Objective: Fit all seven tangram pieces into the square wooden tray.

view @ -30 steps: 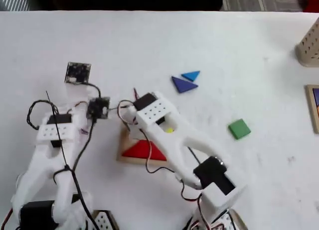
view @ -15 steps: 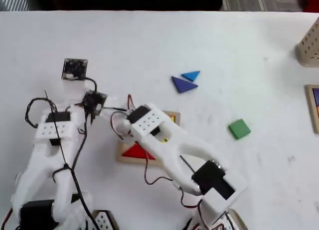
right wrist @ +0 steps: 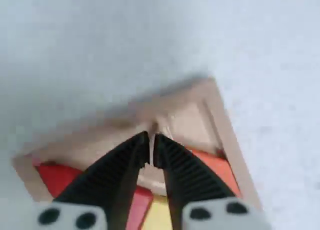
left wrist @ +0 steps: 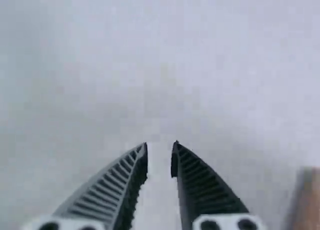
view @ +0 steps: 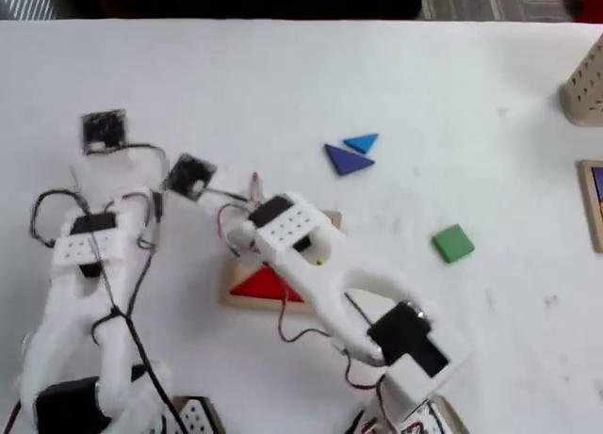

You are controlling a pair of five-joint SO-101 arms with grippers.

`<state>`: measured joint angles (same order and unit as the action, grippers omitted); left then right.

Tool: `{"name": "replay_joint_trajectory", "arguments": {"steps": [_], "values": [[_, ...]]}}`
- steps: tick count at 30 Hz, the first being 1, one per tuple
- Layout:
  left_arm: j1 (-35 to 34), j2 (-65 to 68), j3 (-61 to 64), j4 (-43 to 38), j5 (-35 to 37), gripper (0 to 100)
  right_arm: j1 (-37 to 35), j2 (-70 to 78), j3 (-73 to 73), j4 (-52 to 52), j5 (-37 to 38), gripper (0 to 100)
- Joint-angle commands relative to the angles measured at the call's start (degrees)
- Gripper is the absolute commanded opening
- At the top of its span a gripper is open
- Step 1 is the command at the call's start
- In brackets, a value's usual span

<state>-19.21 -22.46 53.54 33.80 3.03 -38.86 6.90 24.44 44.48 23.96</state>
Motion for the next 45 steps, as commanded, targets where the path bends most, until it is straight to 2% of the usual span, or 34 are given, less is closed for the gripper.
{"name": "replay_joint_trajectory", "arguments": {"steps": [1, 4, 9, 16, 26, 39, 45], "values": [[-2.33, -0.13, -2.9, -1.41, 4.13, 10, 1.89, -10.59, 2.46, -1.01, -1.76, 1.9], [-3.91, -0.4, -2.99, -2.2, 6.95, 10, 1.54, -15.52, 5.71, -1.8, -5.36, 1.9], [-6.73, -0.4, -2.9, -4.31, 13.45, 10, 1.27, -12.0, 8.44, -6.99, -8.97, 1.9], [-6.99, -0.4, -2.9, -4.31, 14.07, 10, -2.68, -6.29, 8.09, -12.35, -9.41, 1.9], [-6.81, -0.22, -2.9, -4.31, 13.98, 10, -2.95, -5.76, 7.82, -6.11, -9.49, 1.9], [-6.64, -0.13, -2.81, -4.31, 13.98, 10, 3.56, -6.11, 7.82, 0.84, -7.03, 1.9], [-6.64, -0.04, -2.81, -4.31, 13.98, 10, 0.57, -9.36, 7.65, -0.31, -7.12, 1.9]]}}
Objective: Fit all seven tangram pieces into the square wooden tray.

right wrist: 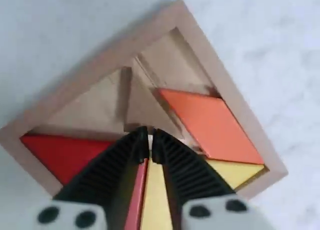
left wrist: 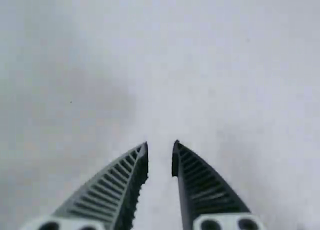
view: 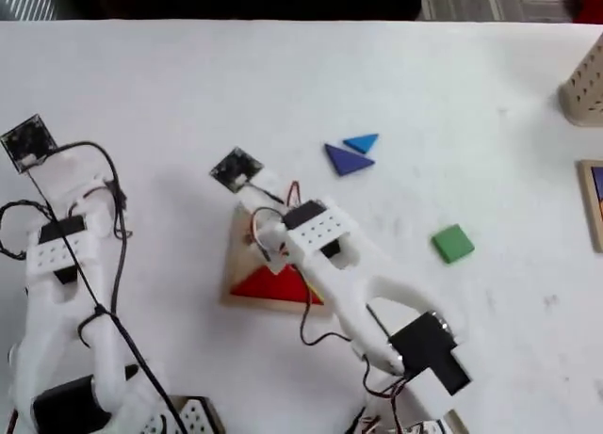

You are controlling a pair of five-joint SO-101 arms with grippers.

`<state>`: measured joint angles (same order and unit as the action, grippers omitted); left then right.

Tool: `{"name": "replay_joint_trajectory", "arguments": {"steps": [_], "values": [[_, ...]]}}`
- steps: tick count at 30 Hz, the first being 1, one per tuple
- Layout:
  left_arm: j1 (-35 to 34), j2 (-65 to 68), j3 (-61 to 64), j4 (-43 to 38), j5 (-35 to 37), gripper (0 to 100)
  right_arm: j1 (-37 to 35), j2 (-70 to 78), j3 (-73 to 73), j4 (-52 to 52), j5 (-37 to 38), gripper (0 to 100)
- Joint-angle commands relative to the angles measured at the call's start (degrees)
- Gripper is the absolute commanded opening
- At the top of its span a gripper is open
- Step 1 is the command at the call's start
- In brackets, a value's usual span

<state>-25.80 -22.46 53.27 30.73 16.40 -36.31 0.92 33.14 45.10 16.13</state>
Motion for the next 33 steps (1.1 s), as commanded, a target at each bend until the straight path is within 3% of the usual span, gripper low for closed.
{"name": "replay_joint_trajectory", "arguments": {"steps": [1, 10, 22, 33], "values": [[-0.04, -0.04, -2.55, -1.23, 0.62, 10, -2.86, -3.56, -1.05, -1.19, 0.7, 1.9], [-0.04, -0.04, -2.55, -1.23, 0.62, 10, -4.97, 2.15, -1.41, -9.01, -1.23, 1.9], [-0.04, -0.04, -2.55, -1.23, 0.62, 10, 2.86, 3.3, -4.22, 2.33, 1.67, 1.9], [-0.04, -0.22, -2.37, -1.23, 0.62, 10, 2.86, -2.24, -2.37, 4.62, 1.41, 1.9]]}}
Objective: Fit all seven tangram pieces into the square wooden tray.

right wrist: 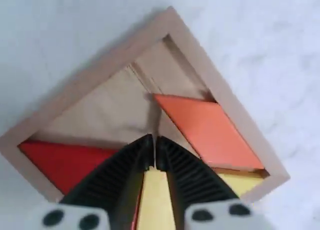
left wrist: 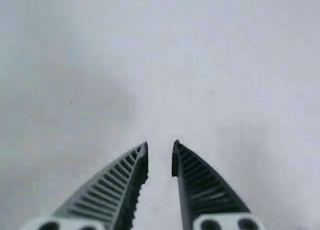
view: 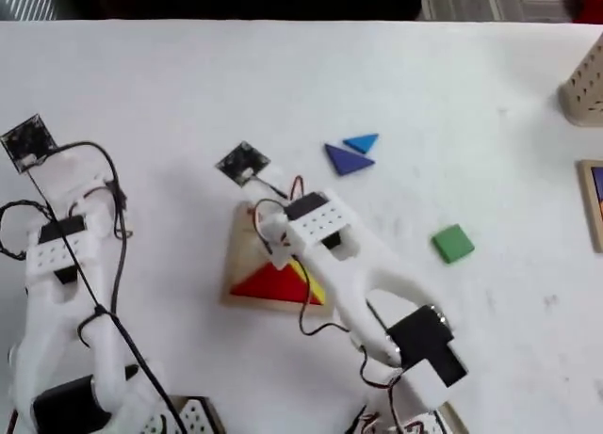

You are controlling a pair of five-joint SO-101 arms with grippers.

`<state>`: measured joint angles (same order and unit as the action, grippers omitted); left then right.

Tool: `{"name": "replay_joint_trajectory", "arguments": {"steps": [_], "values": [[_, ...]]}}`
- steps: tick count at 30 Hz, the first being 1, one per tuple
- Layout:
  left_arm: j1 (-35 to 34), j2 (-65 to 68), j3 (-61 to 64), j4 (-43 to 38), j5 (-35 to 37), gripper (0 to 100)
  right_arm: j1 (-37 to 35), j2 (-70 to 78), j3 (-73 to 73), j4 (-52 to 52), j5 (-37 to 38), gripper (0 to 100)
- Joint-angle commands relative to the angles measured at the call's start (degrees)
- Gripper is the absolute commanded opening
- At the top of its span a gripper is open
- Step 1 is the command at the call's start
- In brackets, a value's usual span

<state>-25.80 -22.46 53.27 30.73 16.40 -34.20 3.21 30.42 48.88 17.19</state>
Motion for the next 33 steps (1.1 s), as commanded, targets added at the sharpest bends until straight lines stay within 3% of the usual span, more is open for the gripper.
{"name": "replay_joint_trajectory", "arguments": {"steps": [1, 7, 15, 27, 33], "values": [[-0.04, -0.31, -2.37, -1.23, 0.62, 10, 0.75, -6.29, 1.14, 1.01, 0.26, 1.9], [0.04, -0.31, -2.37, -1.23, 0.62, 10, -4.35, -12.97, 3.96, 0.57, 0.09, 1.9], [0.04, -0.31, -2.29, -1.23, 0.62, 10, -7.34, -4.44, 5.19, -6.2, -2.99, 1.9], [0.04, -0.31, -2.29, -1.23, 0.62, 10, -7.34, -3.56, 3.78, 4.09, 2.29, 1.9], [0.04, -0.13, -2.29, -1.23, 0.62, 10, -7.43, -6.29, 3.25, 3.74, 2.11, 1.9]]}}
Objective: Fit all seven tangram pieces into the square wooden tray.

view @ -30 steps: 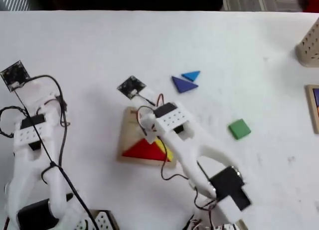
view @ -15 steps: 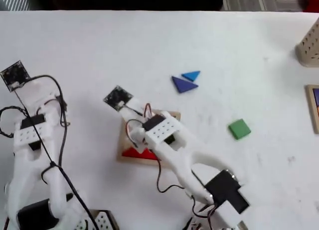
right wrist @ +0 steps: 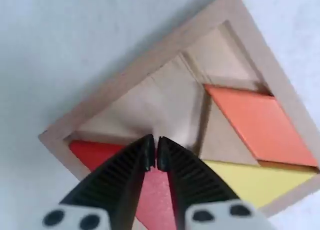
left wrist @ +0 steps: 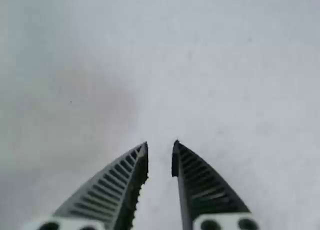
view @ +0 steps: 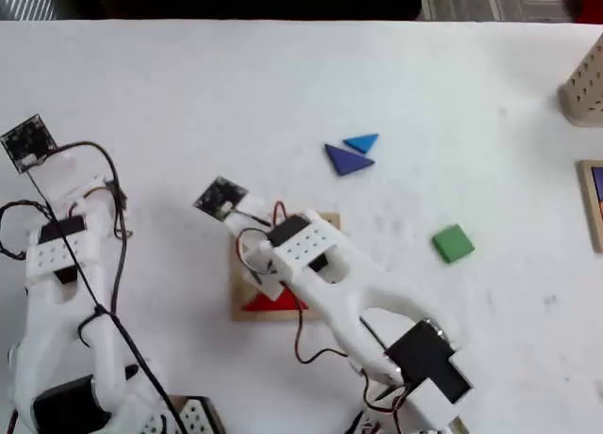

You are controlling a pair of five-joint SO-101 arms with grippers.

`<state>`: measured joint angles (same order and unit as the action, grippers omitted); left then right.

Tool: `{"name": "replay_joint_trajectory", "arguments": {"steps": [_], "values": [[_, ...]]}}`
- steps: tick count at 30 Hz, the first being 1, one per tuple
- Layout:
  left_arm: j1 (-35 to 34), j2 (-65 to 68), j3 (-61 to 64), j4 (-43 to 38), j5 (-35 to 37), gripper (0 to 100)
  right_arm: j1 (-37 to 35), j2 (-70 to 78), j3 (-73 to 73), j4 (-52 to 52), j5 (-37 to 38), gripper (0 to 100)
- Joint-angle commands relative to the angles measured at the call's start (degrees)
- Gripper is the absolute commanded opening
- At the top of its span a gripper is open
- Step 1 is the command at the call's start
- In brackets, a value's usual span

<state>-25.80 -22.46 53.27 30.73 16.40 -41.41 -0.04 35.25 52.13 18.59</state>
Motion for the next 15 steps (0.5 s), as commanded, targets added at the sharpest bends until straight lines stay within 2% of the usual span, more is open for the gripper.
{"name": "replay_joint_trajectory", "arguments": {"steps": [1, 9, 15], "values": [[0.04, -0.13, -2.29, -1.23, 0.62, 10, -0.22, -4.35, -1.58, 0.48, 0.7, 1.9], [0.04, -0.13, -2.37, -1.23, 0.62, 10, 1.01, -12.0, -1.49, 0.75, 0.7, 1.9], [0.57, -0.04, -2.29, -1.23, 0.53, 10, 1.19, -8.4, -1.49, -9.36, 0.7, 1.9]]}}
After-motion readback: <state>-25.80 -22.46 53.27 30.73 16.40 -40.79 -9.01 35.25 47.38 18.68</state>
